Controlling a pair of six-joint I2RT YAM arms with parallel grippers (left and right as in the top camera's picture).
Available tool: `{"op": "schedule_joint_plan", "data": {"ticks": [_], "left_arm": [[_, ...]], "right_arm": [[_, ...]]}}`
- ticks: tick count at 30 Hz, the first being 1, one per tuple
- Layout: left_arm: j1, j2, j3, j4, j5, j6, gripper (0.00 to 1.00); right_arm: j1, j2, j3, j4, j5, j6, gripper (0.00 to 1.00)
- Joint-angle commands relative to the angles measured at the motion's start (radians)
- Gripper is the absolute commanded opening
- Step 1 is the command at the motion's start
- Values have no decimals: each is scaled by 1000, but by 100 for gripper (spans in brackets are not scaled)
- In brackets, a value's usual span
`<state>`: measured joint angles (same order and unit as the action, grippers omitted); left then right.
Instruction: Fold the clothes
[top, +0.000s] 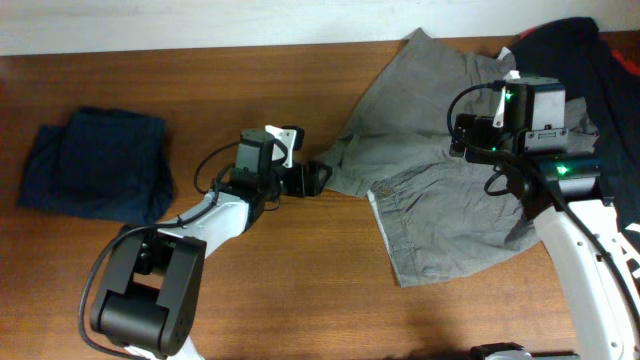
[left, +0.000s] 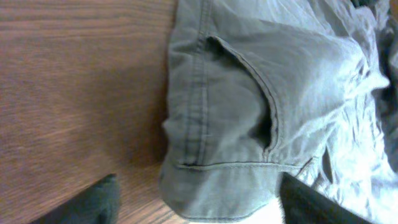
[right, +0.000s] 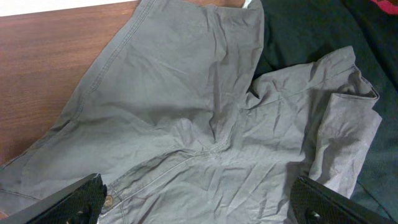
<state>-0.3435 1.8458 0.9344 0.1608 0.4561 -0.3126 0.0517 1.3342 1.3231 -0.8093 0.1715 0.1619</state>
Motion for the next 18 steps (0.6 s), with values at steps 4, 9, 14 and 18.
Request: {"op": "schedule_joint_plan", "data": {"ticks": [4, 9, 14, 18], "left_arm": [[-46, 26, 9, 7, 22, -13, 50], [-48, 26, 9, 20, 19, -12, 1], [-26, 25, 11, 53, 19, -12, 0], [-6, 24, 11, 48, 18, -12, 27]], "right_arm": [[-7, -13, 12, -14, 13, 13, 99], [-7, -13, 12, -18, 13, 13, 99], [-7, -13, 12, -19, 13, 13, 99], [-7, -13, 12, -18, 13, 13, 99]]}}
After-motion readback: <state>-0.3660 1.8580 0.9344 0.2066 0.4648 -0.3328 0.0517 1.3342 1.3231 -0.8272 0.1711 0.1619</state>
